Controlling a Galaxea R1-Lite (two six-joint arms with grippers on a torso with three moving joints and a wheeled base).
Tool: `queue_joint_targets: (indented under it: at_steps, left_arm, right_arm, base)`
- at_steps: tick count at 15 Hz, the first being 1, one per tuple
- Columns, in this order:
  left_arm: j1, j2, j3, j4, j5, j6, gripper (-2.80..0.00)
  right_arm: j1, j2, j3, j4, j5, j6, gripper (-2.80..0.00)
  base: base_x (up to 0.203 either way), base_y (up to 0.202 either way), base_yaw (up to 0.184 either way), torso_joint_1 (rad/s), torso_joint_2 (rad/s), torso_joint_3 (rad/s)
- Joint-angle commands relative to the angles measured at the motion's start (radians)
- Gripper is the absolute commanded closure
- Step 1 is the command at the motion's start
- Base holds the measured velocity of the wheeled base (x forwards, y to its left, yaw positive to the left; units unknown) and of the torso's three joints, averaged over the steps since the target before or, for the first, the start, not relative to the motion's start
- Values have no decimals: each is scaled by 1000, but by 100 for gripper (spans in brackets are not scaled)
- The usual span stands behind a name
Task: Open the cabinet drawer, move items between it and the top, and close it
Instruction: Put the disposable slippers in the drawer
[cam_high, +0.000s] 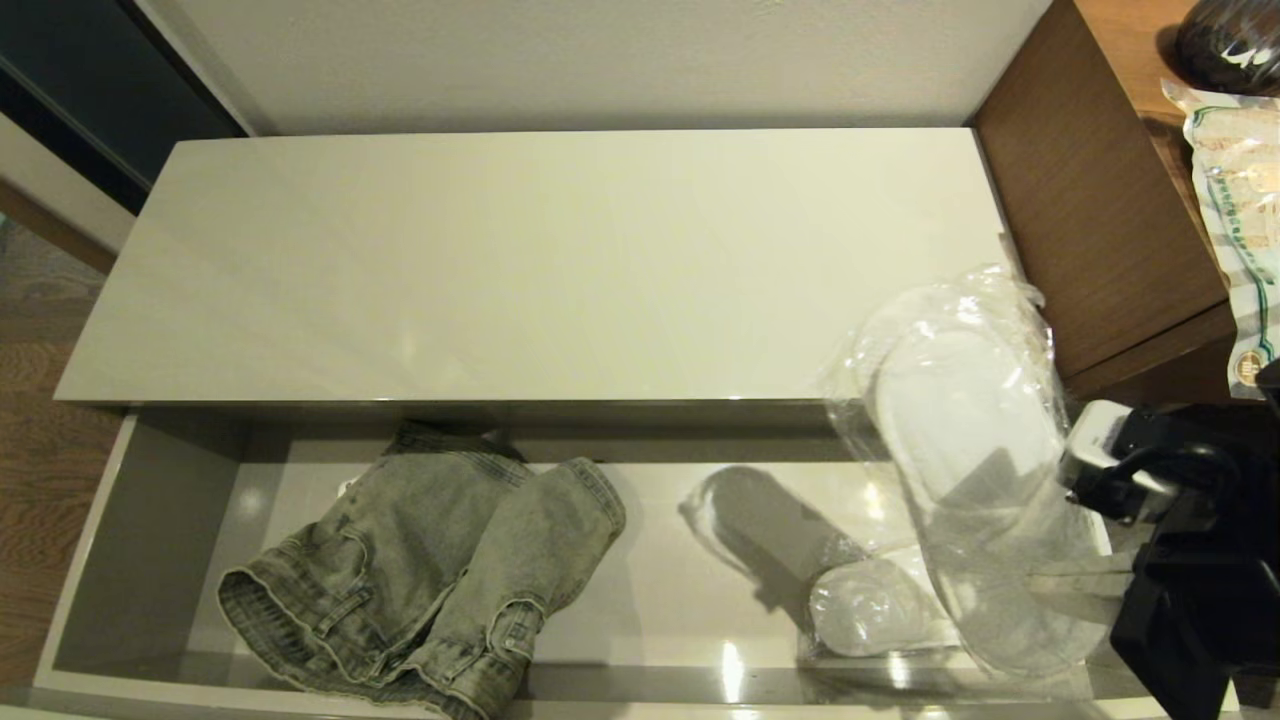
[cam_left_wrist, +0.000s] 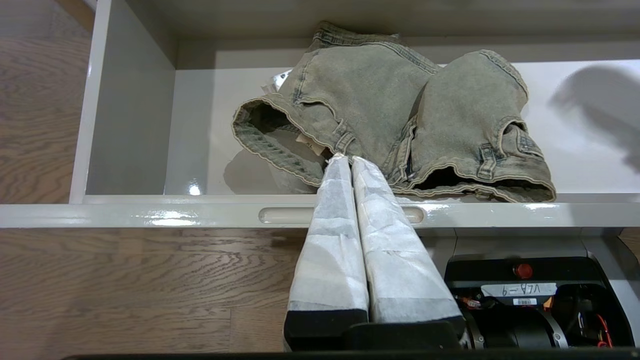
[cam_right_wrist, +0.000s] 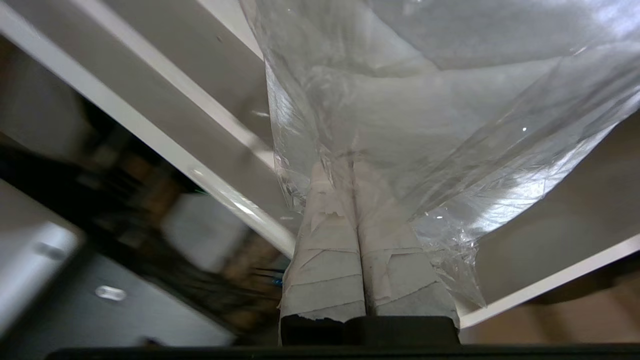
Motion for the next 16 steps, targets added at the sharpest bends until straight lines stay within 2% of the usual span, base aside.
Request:
queue_joint_targets:
  at_steps: [1,6,11,12,14,16]
  left_arm:
    - [0,2,0,0,0,0,0]
    - [0,2,0,0,0,0,0]
    - [0,2,0,0,0,0,0]
    - [0,2,0,0,0,0,0]
    - [0,2,0,0,0,0,0]
    - [0,2,0,0,0,0,0]
  right_arm:
    - [75,90,-36,-1,-58,-52,0]
    - [271,246,-97,-3,-78,-77,0]
    - [287,337,-61,-26,-79,-72,0]
    - [283,366,-20,-67,-81,-71,0]
    - [266,424,68,-284,-100,-74,0]
    - [259,460,140,-398,-125,-82,0]
  base:
    - [0,0,0,0,0,0]
    - [0,0,0,0,0,0]
    - [0,0,0,0,0,0]
    - [0,0,0,0,0,0]
    - [0,0,0,0,0,0]
    - [0,0,0,0,0,0]
